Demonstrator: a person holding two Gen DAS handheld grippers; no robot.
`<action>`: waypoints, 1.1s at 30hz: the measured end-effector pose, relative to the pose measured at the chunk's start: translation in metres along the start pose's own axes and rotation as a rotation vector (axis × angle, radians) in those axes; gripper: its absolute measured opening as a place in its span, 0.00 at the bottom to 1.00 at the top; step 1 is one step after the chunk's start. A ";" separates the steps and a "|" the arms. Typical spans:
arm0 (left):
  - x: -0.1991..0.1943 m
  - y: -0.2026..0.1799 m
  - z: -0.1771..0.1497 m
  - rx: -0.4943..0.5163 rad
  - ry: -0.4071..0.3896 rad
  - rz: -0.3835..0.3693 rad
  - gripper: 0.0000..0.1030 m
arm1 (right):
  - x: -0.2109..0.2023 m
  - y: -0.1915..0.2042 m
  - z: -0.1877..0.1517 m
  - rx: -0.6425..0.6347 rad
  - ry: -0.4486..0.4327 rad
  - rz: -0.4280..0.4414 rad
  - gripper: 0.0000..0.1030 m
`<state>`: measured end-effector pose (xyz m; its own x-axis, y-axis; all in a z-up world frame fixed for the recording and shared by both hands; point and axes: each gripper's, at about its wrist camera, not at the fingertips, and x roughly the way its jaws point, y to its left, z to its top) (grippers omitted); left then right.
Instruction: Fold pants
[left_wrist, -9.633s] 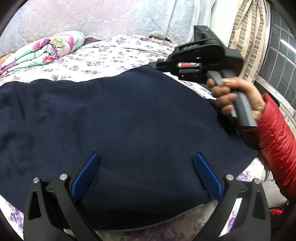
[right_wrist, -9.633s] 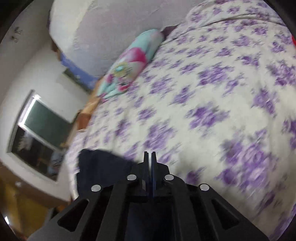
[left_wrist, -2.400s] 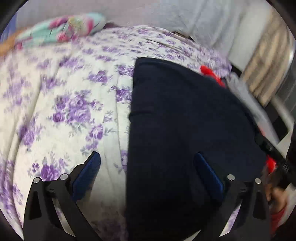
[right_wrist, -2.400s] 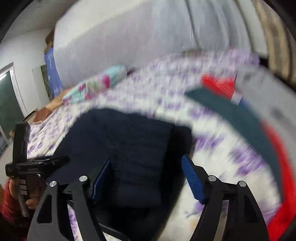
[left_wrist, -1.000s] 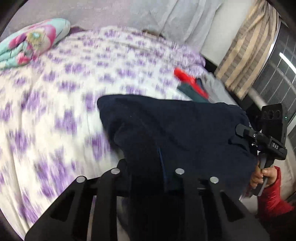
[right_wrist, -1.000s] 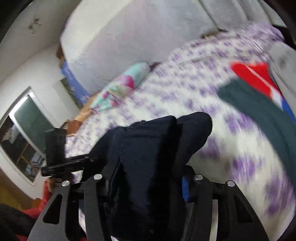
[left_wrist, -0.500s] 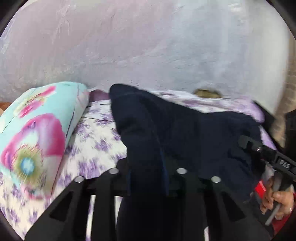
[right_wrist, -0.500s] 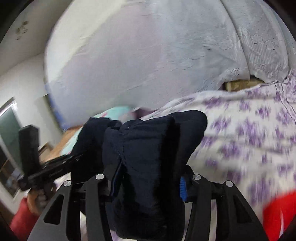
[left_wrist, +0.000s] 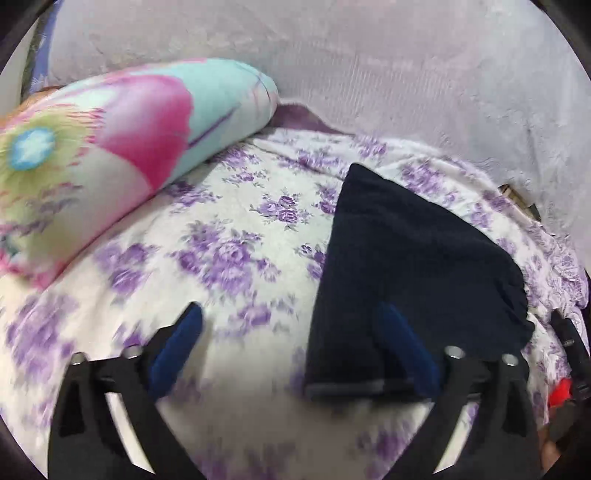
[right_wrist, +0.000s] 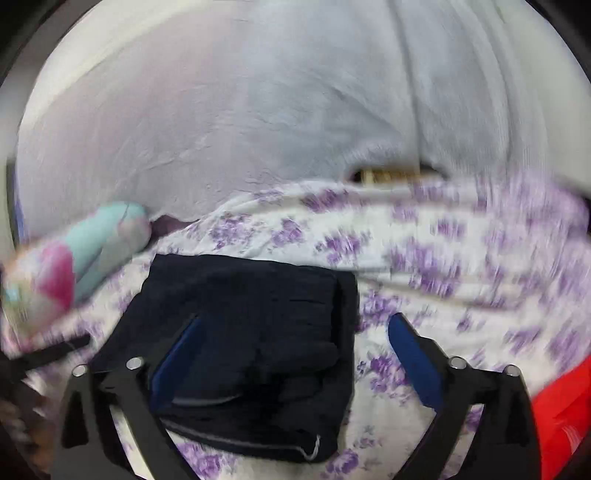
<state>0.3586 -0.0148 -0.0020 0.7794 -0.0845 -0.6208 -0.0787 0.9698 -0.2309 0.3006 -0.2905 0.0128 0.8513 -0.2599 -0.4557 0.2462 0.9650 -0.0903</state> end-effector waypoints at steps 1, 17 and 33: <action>-0.006 -0.006 -0.007 0.033 -0.006 0.033 0.96 | 0.015 0.012 -0.004 -0.056 0.098 -0.036 0.97; -0.172 -0.058 -0.118 0.415 -0.210 0.013 0.96 | -0.121 0.026 -0.061 -0.079 0.113 -0.141 0.97; -0.168 -0.060 -0.131 0.424 -0.164 0.022 0.96 | -0.151 0.023 -0.056 -0.008 -0.008 0.065 0.97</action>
<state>0.1513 -0.0884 0.0177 0.8713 -0.0589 -0.4872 0.1389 0.9818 0.1296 0.1516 -0.2273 0.0302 0.8691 -0.1968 -0.4538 0.1867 0.9801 -0.0674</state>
